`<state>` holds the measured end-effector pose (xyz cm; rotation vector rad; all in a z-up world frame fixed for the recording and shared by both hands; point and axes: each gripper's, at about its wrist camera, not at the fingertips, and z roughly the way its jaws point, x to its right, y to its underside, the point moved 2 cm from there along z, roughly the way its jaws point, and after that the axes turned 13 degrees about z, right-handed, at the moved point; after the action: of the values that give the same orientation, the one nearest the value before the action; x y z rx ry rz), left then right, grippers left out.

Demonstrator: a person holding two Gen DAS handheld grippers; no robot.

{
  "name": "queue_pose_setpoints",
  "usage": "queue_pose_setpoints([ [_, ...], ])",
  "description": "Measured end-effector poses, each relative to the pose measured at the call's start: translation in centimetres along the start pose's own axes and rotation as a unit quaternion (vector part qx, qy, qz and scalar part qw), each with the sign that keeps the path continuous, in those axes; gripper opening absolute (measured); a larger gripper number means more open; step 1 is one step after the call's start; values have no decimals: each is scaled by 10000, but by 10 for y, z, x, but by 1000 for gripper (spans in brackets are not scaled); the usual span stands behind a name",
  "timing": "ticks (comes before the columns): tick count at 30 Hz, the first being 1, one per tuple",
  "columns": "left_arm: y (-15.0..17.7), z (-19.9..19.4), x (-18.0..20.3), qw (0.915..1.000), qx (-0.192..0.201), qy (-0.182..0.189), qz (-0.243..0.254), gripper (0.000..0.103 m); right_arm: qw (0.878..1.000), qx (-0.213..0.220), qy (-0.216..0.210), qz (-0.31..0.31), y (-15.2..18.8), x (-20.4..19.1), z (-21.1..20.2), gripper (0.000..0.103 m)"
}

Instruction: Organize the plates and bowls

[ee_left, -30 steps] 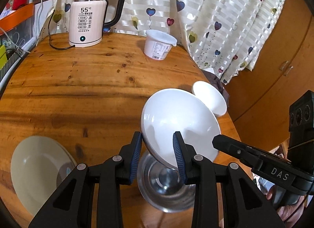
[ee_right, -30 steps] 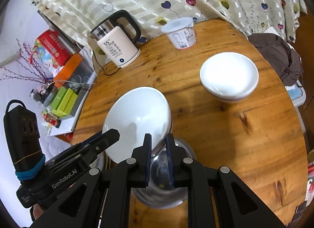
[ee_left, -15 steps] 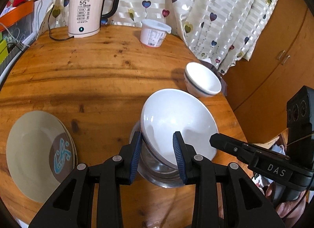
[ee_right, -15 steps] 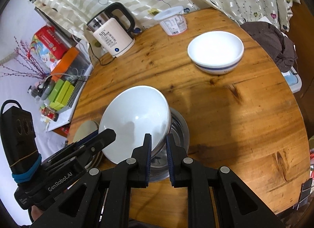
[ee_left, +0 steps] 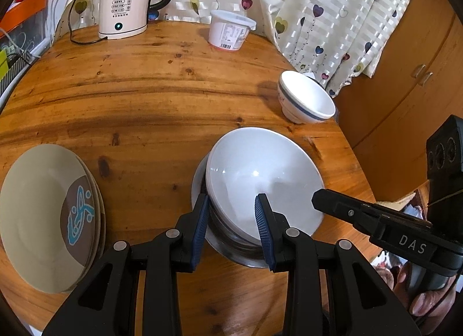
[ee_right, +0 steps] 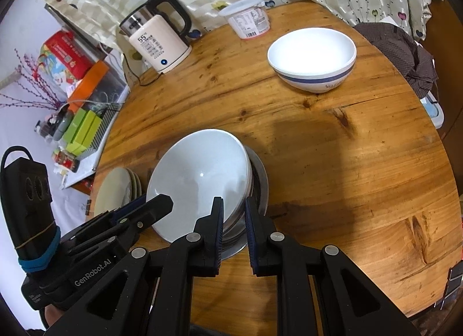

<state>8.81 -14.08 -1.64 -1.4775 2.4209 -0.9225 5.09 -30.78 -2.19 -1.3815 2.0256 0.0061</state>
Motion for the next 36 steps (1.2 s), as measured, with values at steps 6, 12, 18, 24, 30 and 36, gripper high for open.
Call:
queue_pose_setpoints([
  [6,3,3,0,10000,-62,-8,-4,34,9999,-11,51,-92,2,0,2,15],
  [12,3,3,1,10000,-70,21,-8,34,9997,-4,100,-205,3,-3,2,18],
  [18,3,2,-1,10000,-19,85,-48,34,9996,-1,99,-246,3,-3,2,19],
  [24,-2,2,-6,9999,85,103,-71,34,9993,101,108,-339,1,-5,-1,19],
  [30,-2,1,-3,9999,104,133,22,34,9992,126,156,-351,-1,-4,-1,19],
  [36,-1,-1,0,9999,56,111,49,34,9992,103,179,-351,-1,-5,0,19],
])
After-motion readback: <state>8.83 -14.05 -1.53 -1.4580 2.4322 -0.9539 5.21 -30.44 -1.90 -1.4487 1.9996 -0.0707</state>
